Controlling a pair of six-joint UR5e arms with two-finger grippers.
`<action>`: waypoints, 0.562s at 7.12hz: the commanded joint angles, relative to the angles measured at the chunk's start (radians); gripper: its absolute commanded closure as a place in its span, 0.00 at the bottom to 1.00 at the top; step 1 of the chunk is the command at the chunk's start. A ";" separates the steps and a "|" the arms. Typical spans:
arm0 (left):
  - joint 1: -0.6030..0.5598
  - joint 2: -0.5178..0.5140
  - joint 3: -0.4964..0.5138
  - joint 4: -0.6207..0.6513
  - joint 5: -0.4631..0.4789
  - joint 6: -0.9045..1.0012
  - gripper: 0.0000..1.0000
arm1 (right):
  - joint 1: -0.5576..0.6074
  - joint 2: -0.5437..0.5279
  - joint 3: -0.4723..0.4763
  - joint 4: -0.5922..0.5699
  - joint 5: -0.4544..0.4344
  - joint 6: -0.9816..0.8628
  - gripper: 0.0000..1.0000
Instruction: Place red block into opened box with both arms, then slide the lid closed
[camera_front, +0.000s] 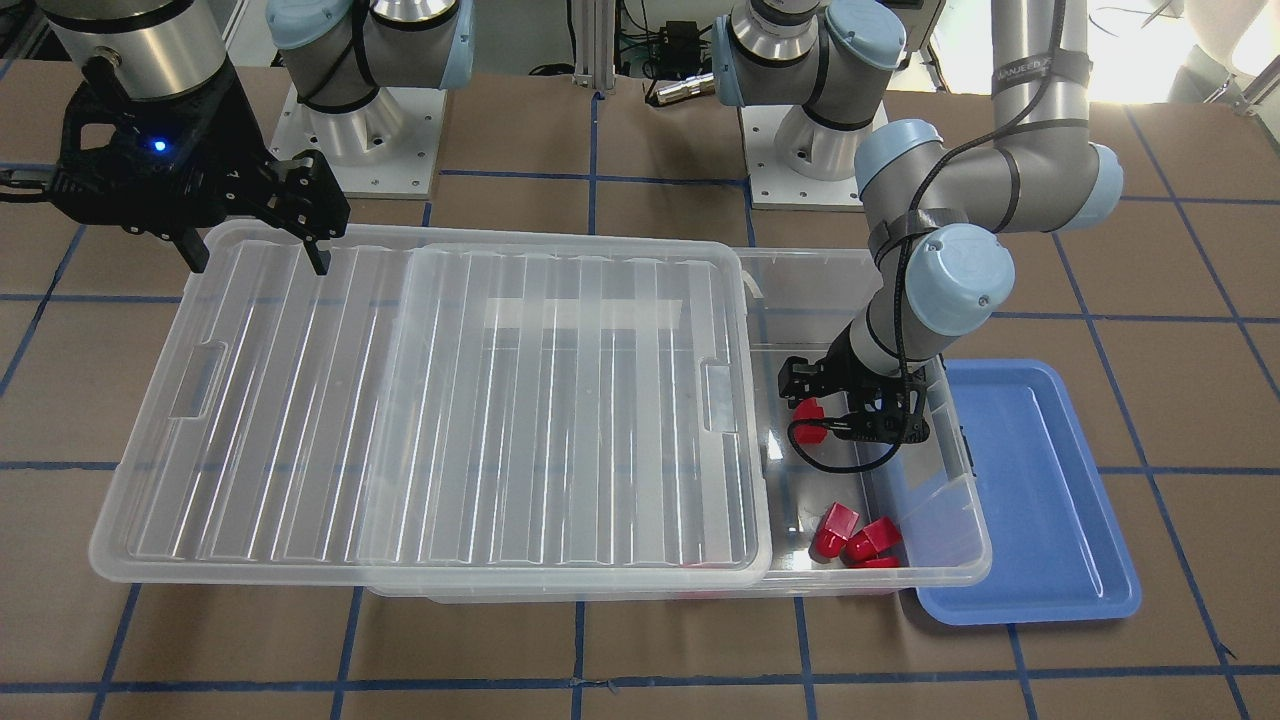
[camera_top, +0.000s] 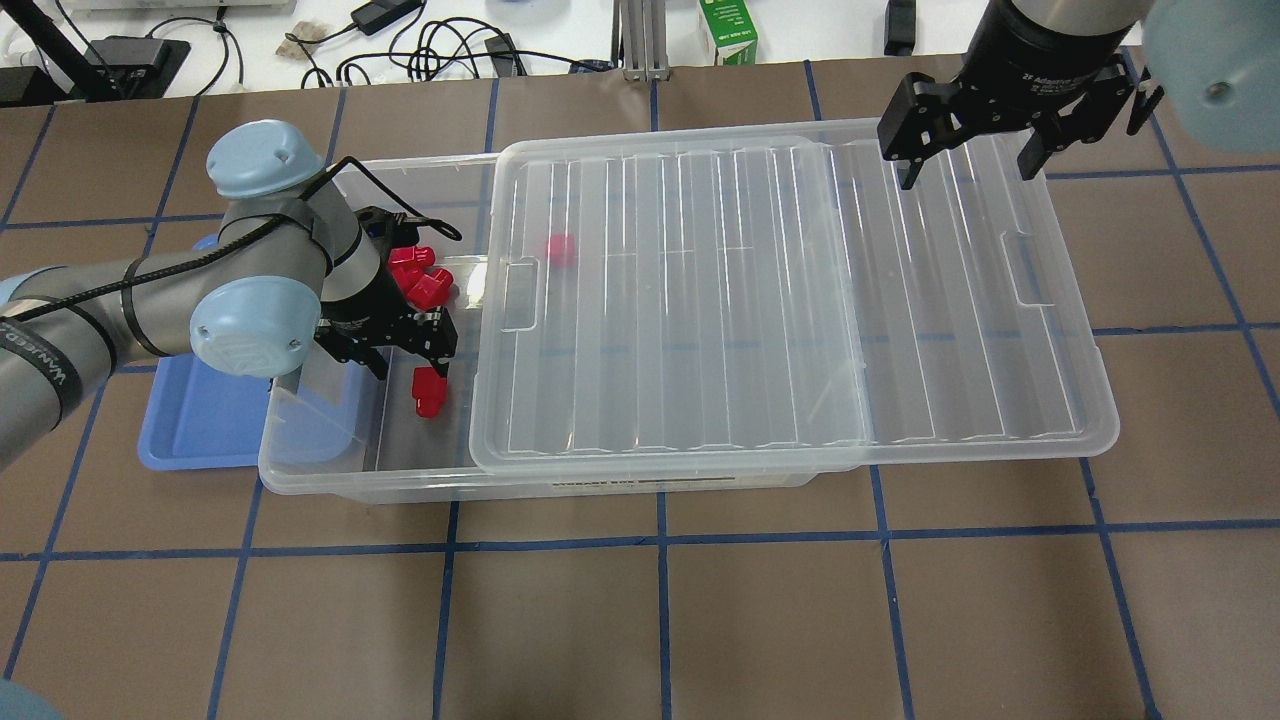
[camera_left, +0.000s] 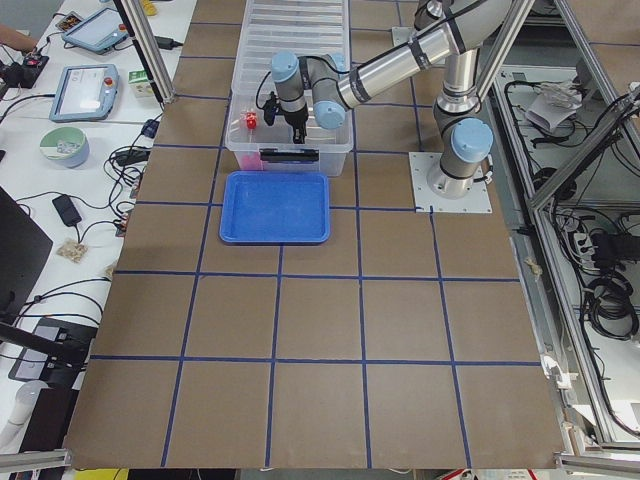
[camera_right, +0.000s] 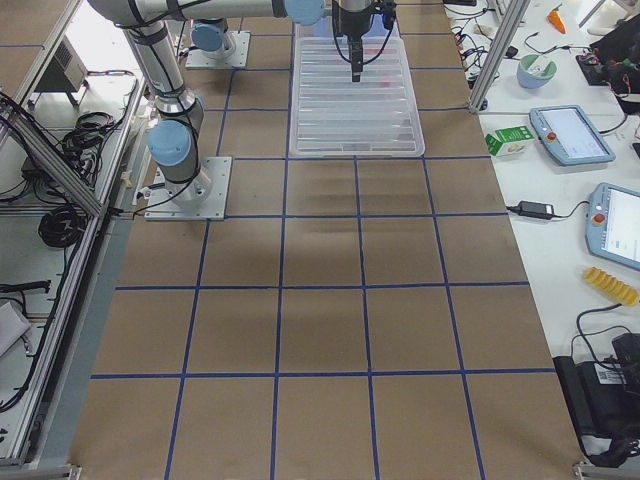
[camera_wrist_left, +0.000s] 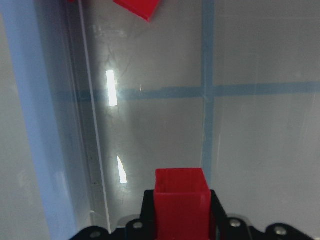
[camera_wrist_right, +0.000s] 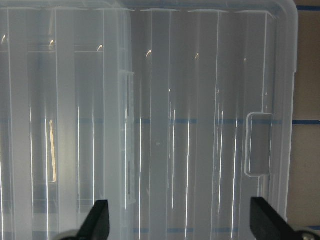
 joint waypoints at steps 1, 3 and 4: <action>-0.004 0.046 0.136 -0.154 0.002 -0.001 0.00 | 0.000 0.001 0.000 0.000 0.000 0.000 0.00; -0.030 0.098 0.294 -0.381 0.005 -0.032 0.00 | 0.000 -0.001 0.000 0.000 0.000 0.000 0.00; -0.052 0.115 0.351 -0.425 0.034 -0.061 0.00 | 0.000 -0.001 0.000 0.001 0.000 0.000 0.00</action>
